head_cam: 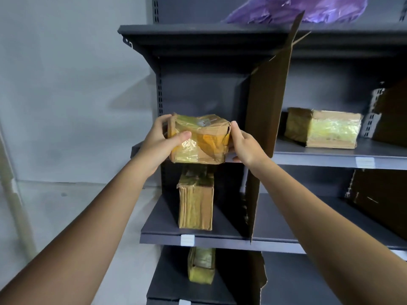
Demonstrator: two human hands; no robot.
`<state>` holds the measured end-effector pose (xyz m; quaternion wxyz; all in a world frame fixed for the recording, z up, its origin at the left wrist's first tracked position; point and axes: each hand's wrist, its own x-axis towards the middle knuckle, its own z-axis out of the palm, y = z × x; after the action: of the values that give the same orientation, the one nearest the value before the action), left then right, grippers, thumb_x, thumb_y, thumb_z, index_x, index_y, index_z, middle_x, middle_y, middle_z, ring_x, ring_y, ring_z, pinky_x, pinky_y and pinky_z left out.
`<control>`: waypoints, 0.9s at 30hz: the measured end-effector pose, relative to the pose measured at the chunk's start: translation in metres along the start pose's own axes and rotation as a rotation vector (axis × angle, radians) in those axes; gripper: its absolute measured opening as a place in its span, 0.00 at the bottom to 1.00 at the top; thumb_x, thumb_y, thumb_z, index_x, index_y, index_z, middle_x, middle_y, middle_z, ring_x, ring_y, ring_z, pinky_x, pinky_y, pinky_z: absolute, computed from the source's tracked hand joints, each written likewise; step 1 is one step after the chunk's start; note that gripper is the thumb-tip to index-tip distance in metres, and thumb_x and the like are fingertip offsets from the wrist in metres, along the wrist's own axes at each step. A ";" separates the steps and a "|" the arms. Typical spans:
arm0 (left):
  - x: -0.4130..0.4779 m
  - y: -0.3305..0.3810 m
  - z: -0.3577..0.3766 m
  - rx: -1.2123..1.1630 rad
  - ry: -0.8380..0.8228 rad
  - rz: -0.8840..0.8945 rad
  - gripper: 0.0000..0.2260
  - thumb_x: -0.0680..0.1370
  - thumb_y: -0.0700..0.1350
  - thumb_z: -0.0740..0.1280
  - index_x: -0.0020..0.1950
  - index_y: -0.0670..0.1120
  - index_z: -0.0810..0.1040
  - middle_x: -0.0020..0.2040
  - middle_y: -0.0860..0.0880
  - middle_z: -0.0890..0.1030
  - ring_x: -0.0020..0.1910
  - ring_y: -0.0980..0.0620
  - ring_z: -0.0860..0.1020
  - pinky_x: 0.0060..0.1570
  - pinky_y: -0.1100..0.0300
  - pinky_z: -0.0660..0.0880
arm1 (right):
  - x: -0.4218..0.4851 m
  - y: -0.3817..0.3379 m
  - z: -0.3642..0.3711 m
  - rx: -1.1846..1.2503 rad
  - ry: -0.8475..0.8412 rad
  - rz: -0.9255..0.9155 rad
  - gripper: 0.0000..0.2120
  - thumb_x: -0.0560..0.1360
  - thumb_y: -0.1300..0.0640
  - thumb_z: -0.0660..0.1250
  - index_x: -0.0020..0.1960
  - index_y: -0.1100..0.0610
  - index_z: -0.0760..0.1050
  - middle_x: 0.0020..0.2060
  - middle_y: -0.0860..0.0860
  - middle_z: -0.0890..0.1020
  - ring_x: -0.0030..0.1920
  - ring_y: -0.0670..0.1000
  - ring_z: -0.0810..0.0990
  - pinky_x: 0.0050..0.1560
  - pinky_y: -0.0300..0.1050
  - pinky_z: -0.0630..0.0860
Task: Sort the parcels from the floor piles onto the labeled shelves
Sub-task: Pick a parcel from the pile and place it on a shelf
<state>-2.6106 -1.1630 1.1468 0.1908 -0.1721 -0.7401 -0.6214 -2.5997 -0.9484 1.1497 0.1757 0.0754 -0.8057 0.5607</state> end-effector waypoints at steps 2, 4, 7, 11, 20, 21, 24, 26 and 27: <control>0.009 0.002 0.002 0.082 0.058 0.001 0.21 0.74 0.53 0.74 0.62 0.52 0.70 0.55 0.55 0.78 0.55 0.53 0.79 0.48 0.58 0.77 | 0.009 0.003 0.000 -0.004 0.001 -0.041 0.25 0.82 0.37 0.49 0.64 0.52 0.73 0.53 0.50 0.81 0.53 0.49 0.81 0.48 0.39 0.79; 0.018 0.003 0.004 0.169 0.097 0.011 0.16 0.75 0.53 0.73 0.57 0.51 0.72 0.52 0.54 0.79 0.53 0.53 0.79 0.49 0.57 0.76 | 0.020 0.005 0.001 -0.020 -0.001 -0.057 0.26 0.80 0.35 0.51 0.65 0.52 0.72 0.57 0.50 0.80 0.57 0.50 0.79 0.59 0.49 0.77; 0.033 0.001 0.006 0.233 0.094 -0.013 0.13 0.76 0.53 0.71 0.54 0.46 0.76 0.52 0.49 0.81 0.51 0.50 0.80 0.55 0.51 0.77 | 0.034 0.007 0.004 -0.071 -0.016 -0.060 0.23 0.78 0.34 0.56 0.59 0.51 0.73 0.53 0.49 0.81 0.55 0.51 0.81 0.57 0.54 0.79; 0.053 -0.003 0.011 0.316 0.107 -0.030 0.16 0.76 0.53 0.69 0.54 0.41 0.78 0.52 0.44 0.82 0.50 0.47 0.80 0.56 0.46 0.77 | 0.057 0.008 0.011 -0.091 0.048 -0.092 0.19 0.79 0.37 0.59 0.53 0.52 0.75 0.44 0.47 0.81 0.51 0.52 0.81 0.55 0.55 0.80; 0.090 -0.018 0.020 0.417 0.094 -0.072 0.12 0.76 0.41 0.63 0.57 0.49 0.66 0.56 0.42 0.77 0.52 0.43 0.79 0.53 0.43 0.77 | 0.107 0.019 0.025 -0.237 0.080 -0.061 0.22 0.81 0.37 0.54 0.47 0.53 0.77 0.35 0.46 0.77 0.47 0.53 0.79 0.56 0.56 0.79; 0.093 -0.019 0.021 0.414 0.077 -0.090 0.12 0.76 0.40 0.62 0.57 0.50 0.65 0.56 0.42 0.77 0.53 0.43 0.79 0.54 0.43 0.77 | 0.112 0.019 0.026 -0.253 0.078 -0.052 0.22 0.81 0.37 0.54 0.47 0.53 0.77 0.35 0.47 0.77 0.47 0.54 0.79 0.56 0.56 0.79; 0.104 -0.021 0.022 0.406 0.032 -0.125 0.14 0.76 0.40 0.62 0.58 0.53 0.64 0.57 0.41 0.78 0.55 0.42 0.79 0.55 0.44 0.76 | 0.124 0.022 0.028 -0.286 0.089 -0.043 0.23 0.81 0.37 0.53 0.46 0.53 0.77 0.35 0.49 0.77 0.51 0.58 0.80 0.56 0.58 0.78; 0.109 -0.023 0.024 0.419 0.008 -0.141 0.16 0.76 0.40 0.61 0.60 0.53 0.63 0.58 0.40 0.78 0.55 0.41 0.79 0.56 0.43 0.76 | 0.130 0.024 0.031 -0.301 0.096 -0.028 0.24 0.81 0.37 0.52 0.45 0.54 0.77 0.39 0.53 0.79 0.52 0.60 0.81 0.56 0.58 0.78; 0.111 -0.024 0.025 0.423 0.005 -0.148 0.16 0.76 0.40 0.61 0.62 0.53 0.63 0.58 0.40 0.77 0.55 0.40 0.79 0.56 0.43 0.76 | 0.132 0.024 0.032 -0.307 0.097 -0.022 0.25 0.81 0.37 0.52 0.45 0.55 0.77 0.41 0.54 0.80 0.52 0.60 0.81 0.57 0.58 0.78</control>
<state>-2.7200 -1.1405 1.1778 0.1783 -0.0718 -0.8642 -0.4651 -2.7358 -0.9592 1.1671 0.2301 0.0293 -0.8716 0.4319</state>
